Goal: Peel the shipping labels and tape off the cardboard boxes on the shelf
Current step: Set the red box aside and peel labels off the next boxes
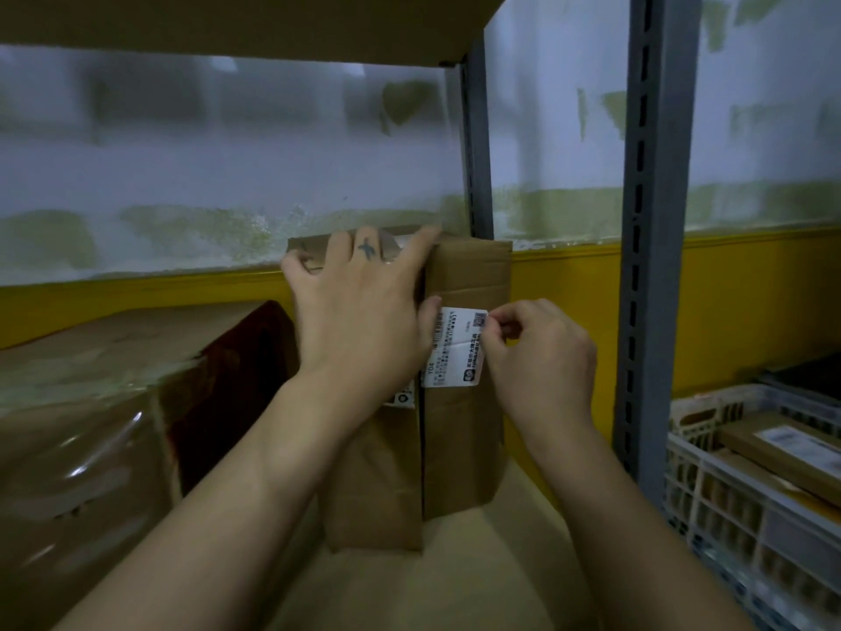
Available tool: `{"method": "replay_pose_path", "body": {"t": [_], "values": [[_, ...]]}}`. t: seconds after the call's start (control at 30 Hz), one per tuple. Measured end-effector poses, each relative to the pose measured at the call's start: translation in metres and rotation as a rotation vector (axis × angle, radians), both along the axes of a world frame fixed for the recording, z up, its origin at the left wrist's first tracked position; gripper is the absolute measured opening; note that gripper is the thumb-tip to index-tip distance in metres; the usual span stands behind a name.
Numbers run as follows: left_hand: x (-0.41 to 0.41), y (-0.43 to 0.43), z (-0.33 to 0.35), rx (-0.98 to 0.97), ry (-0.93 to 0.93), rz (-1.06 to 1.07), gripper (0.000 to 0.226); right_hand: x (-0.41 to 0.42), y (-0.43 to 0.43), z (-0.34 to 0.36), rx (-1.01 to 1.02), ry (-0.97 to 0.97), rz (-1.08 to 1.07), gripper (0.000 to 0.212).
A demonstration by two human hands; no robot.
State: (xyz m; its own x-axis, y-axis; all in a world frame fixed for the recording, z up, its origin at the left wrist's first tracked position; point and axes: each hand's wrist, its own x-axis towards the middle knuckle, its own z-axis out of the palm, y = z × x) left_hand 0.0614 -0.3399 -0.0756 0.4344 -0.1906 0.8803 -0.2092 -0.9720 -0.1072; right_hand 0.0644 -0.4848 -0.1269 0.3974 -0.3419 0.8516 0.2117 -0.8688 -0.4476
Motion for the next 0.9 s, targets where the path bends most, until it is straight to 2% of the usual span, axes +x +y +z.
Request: {"method": "replay_pose_path", "body": {"t": [0.13,0.4,0.9], "values": [[0.000,0.002,0.000,-0.022,0.010,-0.018,0.048,-0.002,-0.004,0.010,-0.030,0.096,0.015,0.012],[0.000,0.004,0.001,-0.038,0.031,-0.042,0.046,0.005,-0.001,0.014,-0.121,0.132,-0.007,0.012],[-0.007,-0.001,-0.002,-0.077,0.009,-0.015,0.044,-0.004,-0.014,0.015,-0.162,0.202,0.150,0.011]]}}
